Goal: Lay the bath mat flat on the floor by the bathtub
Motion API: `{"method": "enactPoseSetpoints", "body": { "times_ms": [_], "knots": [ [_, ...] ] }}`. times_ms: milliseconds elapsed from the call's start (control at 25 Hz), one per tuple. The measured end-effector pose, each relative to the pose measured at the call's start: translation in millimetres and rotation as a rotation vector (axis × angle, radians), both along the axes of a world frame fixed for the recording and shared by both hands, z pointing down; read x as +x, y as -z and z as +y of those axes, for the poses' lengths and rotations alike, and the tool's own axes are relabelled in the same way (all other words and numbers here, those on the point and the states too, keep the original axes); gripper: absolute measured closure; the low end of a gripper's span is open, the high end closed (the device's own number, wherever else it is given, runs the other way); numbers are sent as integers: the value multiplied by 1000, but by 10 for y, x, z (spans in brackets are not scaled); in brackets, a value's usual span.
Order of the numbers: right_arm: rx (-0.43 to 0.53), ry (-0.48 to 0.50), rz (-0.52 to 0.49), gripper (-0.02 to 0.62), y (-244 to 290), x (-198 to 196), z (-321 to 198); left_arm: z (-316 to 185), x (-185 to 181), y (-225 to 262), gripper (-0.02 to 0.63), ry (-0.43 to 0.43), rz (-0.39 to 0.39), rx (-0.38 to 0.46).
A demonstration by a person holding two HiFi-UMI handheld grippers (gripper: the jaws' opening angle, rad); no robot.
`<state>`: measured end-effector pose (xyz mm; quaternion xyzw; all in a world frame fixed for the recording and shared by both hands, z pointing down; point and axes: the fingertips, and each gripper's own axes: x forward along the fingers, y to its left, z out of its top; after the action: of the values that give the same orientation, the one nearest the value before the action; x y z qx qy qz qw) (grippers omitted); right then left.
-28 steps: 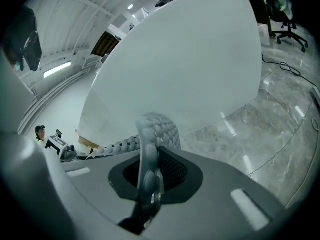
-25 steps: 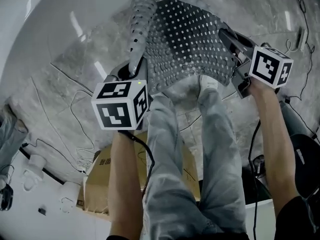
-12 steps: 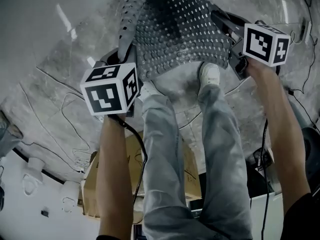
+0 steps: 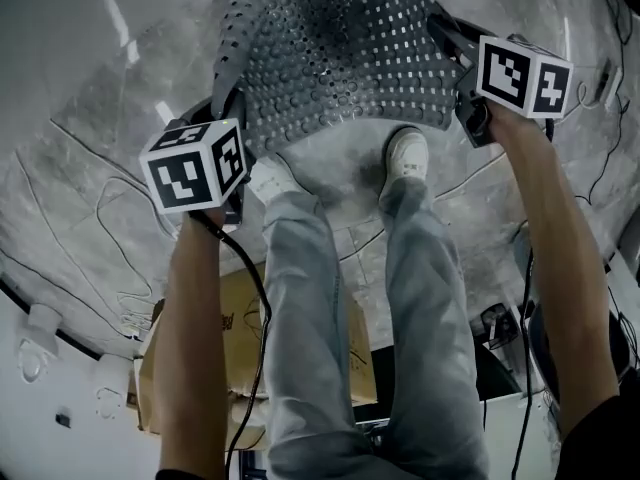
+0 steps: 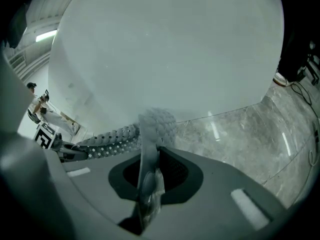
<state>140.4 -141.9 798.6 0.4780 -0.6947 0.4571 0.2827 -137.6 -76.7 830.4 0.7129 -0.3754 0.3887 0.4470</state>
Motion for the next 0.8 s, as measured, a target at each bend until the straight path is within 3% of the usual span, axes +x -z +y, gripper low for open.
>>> {"method": "enactPoseSetpoints", "body": {
  "times_ms": [280, 520, 800],
  "knots": [
    [-33, 34, 83, 568, -353, 203, -7, 160, -93, -510, 577, -24, -44, -27],
    [-34, 61, 146, 566, -634, 260, 48, 429, -399, -914, 565, -36, -138, -54],
    [-52, 25, 265, 558, -856, 442, 187, 511, -799, -1234, 558, 126, -149, -165]
  ]
}}
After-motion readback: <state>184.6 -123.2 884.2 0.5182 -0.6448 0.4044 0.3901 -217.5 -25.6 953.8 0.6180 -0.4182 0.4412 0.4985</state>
